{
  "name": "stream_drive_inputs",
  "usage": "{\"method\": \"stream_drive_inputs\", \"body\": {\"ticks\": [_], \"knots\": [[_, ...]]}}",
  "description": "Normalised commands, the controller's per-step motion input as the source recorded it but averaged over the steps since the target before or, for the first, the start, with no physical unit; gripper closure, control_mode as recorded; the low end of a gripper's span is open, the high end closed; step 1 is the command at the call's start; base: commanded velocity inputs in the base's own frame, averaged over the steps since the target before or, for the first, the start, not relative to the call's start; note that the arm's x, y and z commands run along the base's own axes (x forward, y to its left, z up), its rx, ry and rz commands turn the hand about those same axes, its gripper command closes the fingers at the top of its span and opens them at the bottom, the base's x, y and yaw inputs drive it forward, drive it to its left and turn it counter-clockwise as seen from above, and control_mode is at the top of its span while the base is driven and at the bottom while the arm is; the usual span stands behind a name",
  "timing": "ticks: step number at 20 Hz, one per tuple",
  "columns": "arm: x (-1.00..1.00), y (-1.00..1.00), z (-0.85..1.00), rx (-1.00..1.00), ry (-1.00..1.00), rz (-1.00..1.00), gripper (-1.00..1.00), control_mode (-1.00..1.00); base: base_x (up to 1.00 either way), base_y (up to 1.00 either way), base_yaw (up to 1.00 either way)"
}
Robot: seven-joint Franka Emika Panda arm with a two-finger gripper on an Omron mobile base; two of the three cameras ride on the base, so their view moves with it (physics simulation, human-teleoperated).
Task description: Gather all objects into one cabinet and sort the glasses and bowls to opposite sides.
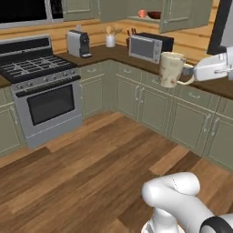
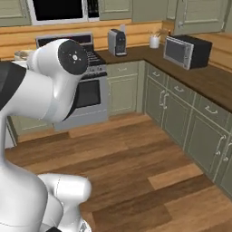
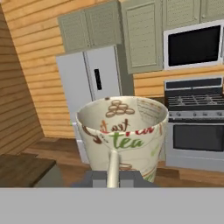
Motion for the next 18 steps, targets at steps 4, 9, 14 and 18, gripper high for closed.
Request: {"method": "stream_drive_inputs", "body": {"ticks": [4, 9, 14, 18], "knots": [[0.00, 0.00, 0.00, 0.00, 0.00, 0.00, 1.00, 1.00, 0.61, 0.93, 0.32], [0.00, 0.00, 0.00, 0.00, 0.00, 0.00, 1.00, 1.00, 1.00, 0.58, 0.15], [0.00, 0.00, 0.00, 0.00, 0.00, 0.00, 1.00, 1.00, 0.99, 0.60, -0.33], [0.00, 0.00, 0.00, 0.00, 0.00, 0.00, 1.00, 1.00, 1.00, 0.76, -0.53]]}}
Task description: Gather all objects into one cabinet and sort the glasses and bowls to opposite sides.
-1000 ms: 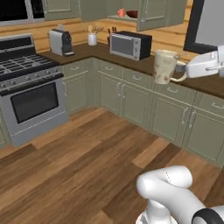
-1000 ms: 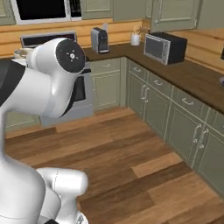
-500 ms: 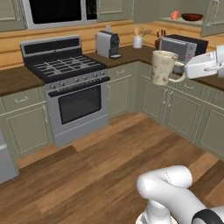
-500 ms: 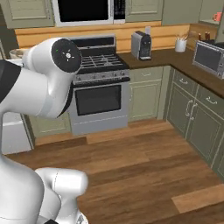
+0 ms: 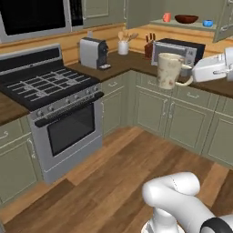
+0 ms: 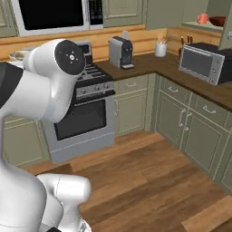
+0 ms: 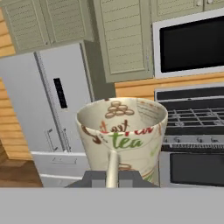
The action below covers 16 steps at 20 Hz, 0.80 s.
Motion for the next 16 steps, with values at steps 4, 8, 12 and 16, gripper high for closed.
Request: {"method": "stream_drive_inputs", "body": {"ticks": [4, 8, 12, 16], "knots": [[0.00, 0.00, 0.00, 0.00, 0.00, 0.00, 1.00, 1.00, 0.90, 0.69, -0.56], [0.00, 0.00, 0.00, 0.00, 0.00, 0.00, 1.00, 1.00, 0.54, 0.59, -0.18], [0.00, 0.00, 0.00, 0.00, 0.00, 0.00, 1.00, 1.00, 0.61, 0.42, 0.06], [0.00, 0.00, 0.00, 0.00, 0.00, 0.00, 1.00, 1.00, 0.61, 0.06, -0.34]]}}
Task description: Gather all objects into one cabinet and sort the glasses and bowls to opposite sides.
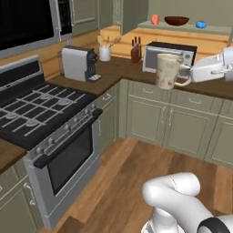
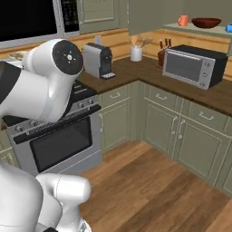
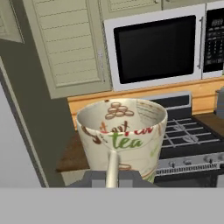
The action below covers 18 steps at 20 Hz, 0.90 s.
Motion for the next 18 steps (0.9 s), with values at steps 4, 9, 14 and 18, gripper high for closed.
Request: {"method": "stream_drive_inputs", "body": {"ticks": [4, 9, 14, 18], "knots": [[0.00, 0.00, 0.00, 0.00, 0.00, 0.00, 1.00, 1.00, 0.64, -0.06, -0.50], [0.00, 0.00, 0.00, 0.00, 0.00, 0.00, 1.00, 1.00, 0.68, 0.04, -0.36], [0.00, 0.00, 0.00, 0.00, 0.00, 0.00, 1.00, 1.00, 0.52, 0.29, -0.01], [0.00, 0.00, 0.00, 0.00, 0.00, 0.00, 1.00, 1.00, 0.62, 0.01, -0.33]]}}
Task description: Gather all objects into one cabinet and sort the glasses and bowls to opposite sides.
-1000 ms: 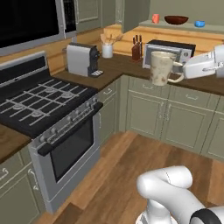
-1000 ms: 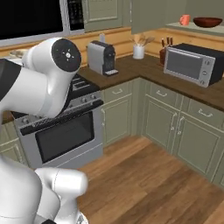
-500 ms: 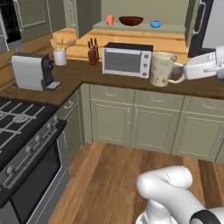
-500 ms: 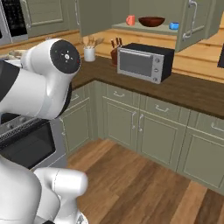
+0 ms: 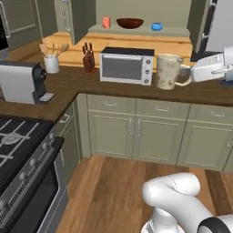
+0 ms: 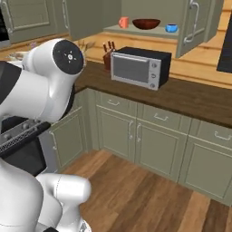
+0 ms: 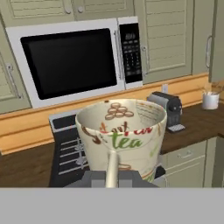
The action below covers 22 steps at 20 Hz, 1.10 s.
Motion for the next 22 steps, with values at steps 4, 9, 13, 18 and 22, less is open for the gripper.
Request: {"method": "stream_drive_inputs", "body": {"ticks": [4, 9, 13, 18, 22], "knots": [[0.00, 0.00, 0.00, 0.00, 0.00, 0.00, 1.00, 1.00, 0.58, 0.00, -0.49], [0.00, 0.00, 0.00, 0.00, 0.00, 0.00, 1.00, 1.00, 0.50, 0.11, -0.21], [0.00, 0.00, 0.00, 0.00, 0.00, 0.00, 1.00, 1.00, 0.45, 0.26, -0.02], [0.00, 0.00, 0.00, 0.00, 0.00, 0.00, 1.00, 1.00, 0.47, 0.05, -0.39], [0.00, 0.00, 0.00, 0.00, 0.00, 0.00, 1.00, 1.00, 0.17, 0.45, -0.02]]}}
